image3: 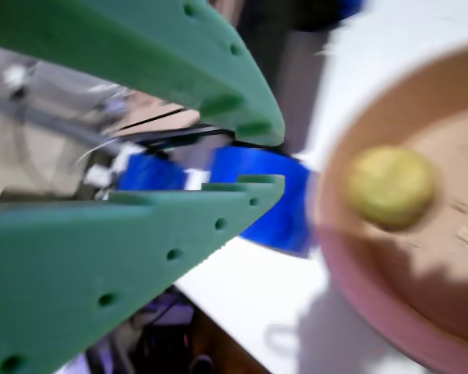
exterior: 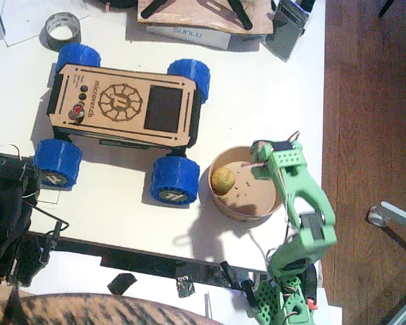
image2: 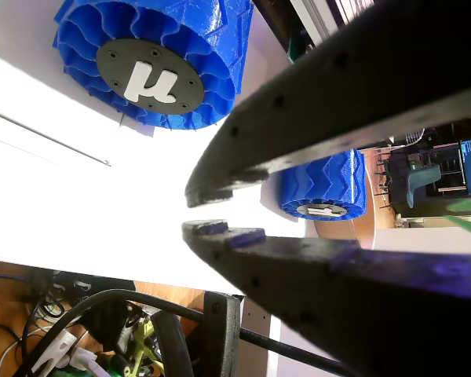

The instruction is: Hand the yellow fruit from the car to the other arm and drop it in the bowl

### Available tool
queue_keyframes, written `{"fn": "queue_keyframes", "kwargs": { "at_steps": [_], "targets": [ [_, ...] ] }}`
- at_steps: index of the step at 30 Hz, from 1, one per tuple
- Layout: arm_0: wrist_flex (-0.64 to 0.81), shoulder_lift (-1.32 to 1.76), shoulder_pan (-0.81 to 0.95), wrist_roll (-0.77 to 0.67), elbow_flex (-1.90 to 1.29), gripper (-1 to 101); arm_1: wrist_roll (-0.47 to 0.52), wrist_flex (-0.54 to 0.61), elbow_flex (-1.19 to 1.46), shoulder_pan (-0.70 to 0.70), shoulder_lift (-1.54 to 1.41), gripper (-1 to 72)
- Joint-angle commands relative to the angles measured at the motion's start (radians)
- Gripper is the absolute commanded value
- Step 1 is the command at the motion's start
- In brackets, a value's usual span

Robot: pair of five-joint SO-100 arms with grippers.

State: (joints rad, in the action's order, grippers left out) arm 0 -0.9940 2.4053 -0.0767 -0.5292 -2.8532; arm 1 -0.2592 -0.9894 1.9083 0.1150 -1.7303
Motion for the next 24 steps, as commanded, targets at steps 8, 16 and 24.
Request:
{"fn": "queue_keyframes", "kwargs": {
  "at_steps": [8, 16, 24],
  "targets": [
    [0.011, -0.003, -0.006, 0.002, 0.014, 1, 0.123, 0.103, 0.276, 0.146, -0.517, -0.1],
    [0.009, -0.003, -0.006, 0.002, 0.014, 1, 0.087, 0.195, 0.617, 0.252, -0.936, -0.1],
    [0.009, -0.003, -0.006, 0.003, 0.014, 1, 0.092, 0.179, 0.802, 0.408, -1.181, -0.1]
  ]
}}
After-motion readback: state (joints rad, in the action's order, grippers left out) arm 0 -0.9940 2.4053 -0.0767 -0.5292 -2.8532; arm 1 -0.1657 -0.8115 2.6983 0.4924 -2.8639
